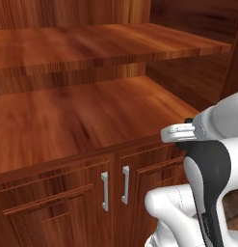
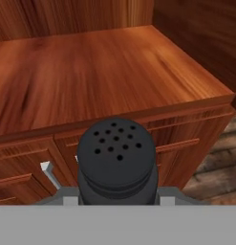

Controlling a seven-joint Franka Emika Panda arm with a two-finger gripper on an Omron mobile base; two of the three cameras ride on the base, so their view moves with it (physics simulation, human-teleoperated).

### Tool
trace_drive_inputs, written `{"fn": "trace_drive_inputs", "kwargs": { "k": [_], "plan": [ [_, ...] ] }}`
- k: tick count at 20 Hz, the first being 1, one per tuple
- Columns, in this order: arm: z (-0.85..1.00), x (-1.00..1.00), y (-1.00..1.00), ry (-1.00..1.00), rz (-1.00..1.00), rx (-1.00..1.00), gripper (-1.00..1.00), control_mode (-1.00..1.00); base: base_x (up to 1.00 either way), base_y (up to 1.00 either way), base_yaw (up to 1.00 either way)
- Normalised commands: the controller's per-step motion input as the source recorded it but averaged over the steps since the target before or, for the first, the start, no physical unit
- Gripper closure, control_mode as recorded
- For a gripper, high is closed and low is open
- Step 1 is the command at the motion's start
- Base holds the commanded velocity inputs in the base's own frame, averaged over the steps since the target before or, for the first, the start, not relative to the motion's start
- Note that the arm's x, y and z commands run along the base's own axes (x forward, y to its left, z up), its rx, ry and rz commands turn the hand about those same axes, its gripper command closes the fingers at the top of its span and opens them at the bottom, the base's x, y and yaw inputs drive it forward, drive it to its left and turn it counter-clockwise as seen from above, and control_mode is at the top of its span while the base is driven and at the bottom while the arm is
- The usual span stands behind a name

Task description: Retrieve the bottle and the shaker from the cabinet and place them next to the mixing bowl on the counter. Then add garlic from the fridge to the mixing bowl.

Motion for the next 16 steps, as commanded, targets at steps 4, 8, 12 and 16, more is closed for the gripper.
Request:
{"fn": "trace_drive_inputs", "kwargs": {
  "k": [4, 8, 12, 16],
  "plan": [
    [0.0, 0.0, 0.0, 0.0, 0.0, 0.0, 1.0, -1.0, 0.0, 0.0, 0.0],
    [0.0, 0.0, 0.0, 0.0, 0.0, 0.0, 1.0, 1.0, -0.28, 0.03, 0.0],
    [0.0, 0.0, 0.0, 0.0, 0.0, 0.0, 1.0, 1.0, -1.0, 0.01, 0.04],
    [0.0, 0.0, 0.0, 0.0, 0.0, 0.0, 1.0, 1.0, -1.0, 0.04, 0.12]
  ]
}}
